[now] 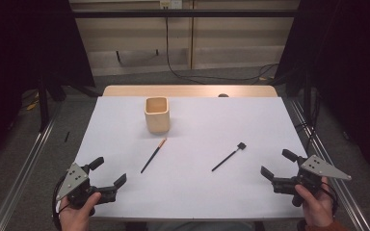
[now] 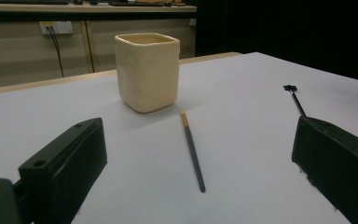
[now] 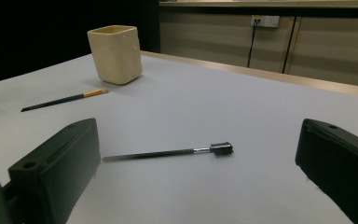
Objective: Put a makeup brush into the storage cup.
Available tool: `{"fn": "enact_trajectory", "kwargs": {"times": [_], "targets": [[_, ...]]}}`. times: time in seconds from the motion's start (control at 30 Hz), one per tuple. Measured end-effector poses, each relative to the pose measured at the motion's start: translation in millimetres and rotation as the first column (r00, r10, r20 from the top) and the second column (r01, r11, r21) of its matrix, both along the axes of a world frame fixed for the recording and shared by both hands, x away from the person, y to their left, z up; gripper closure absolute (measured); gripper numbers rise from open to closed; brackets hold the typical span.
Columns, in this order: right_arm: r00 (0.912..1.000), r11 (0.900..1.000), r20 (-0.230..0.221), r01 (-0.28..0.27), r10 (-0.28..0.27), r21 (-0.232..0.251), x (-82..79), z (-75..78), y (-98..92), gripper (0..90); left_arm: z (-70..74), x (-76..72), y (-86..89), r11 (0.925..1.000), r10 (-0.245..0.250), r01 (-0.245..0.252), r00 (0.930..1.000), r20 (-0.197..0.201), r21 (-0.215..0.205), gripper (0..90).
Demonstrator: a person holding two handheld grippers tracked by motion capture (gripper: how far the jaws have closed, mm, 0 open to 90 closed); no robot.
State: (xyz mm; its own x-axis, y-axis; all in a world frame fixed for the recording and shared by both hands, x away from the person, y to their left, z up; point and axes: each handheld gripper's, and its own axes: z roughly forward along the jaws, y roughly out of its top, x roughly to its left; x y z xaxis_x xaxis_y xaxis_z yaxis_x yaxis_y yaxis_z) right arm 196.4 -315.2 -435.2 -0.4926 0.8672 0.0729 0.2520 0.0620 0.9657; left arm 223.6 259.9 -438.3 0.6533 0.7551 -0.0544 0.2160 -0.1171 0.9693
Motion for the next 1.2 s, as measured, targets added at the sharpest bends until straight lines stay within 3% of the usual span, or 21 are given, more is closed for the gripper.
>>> {"fn": "enact_trajectory", "kwargs": {"times": [0.13, 0.23, 0.3, 0.6, 0.73, 1.2], "targets": [[0.9999, 1.0, -0.003, -0.014, 0.014, 0.001, 0.0, -0.4, -0.2, 0.0, 1.9, 2.0, -2.2, 0.9998, -0.001, 0.001, 1.0, 0.008, 0.021, 3.0], [0.9993, 0.999, 0.022, -0.029, 0.029, 0.023, -0.6, 0.9, 0.2, 0.0, 3.1, 3.5, -3.1, 0.9998, -0.015, 0.015, 0.9999, 0.006, 0.012, 3.0], [0.9991, 0.999, 0.026, -0.034, 0.034, 0.013, -0.8, 0.8, 1.0, 0.0, 2.9, 2.9, -3.5, 0.9998, -0.016, 0.016, 0.9999, 0.003, 0.009, 3.0], [0.9997, 1.0, 0.003, -0.023, 0.023, 0.003, -1.8, -0.6, 2.3, 0.0, 6.4, -4.1, -7.8, 0.9987, -0.049, 0.049, 0.9988, 0.0, 0.013, 3.0], [0.9996, 0.999, -0.003, -0.028, 0.028, -0.015, -2.6, -0.5, 7.1, 0.0, 9.7, -5.8, -10.6, 0.9972, -0.074, 0.074, 0.9972, -0.009, -0.005, 3.1], [0.9993, 0.999, -0.014, -0.035, 0.035, -0.005, -1.3, -1.4, 8.6, 0.0, 20.2, 11.6, -26.4, 0.9943, -0.105, 0.105, 0.9945, -0.004, 0.018, 3.1]]}}
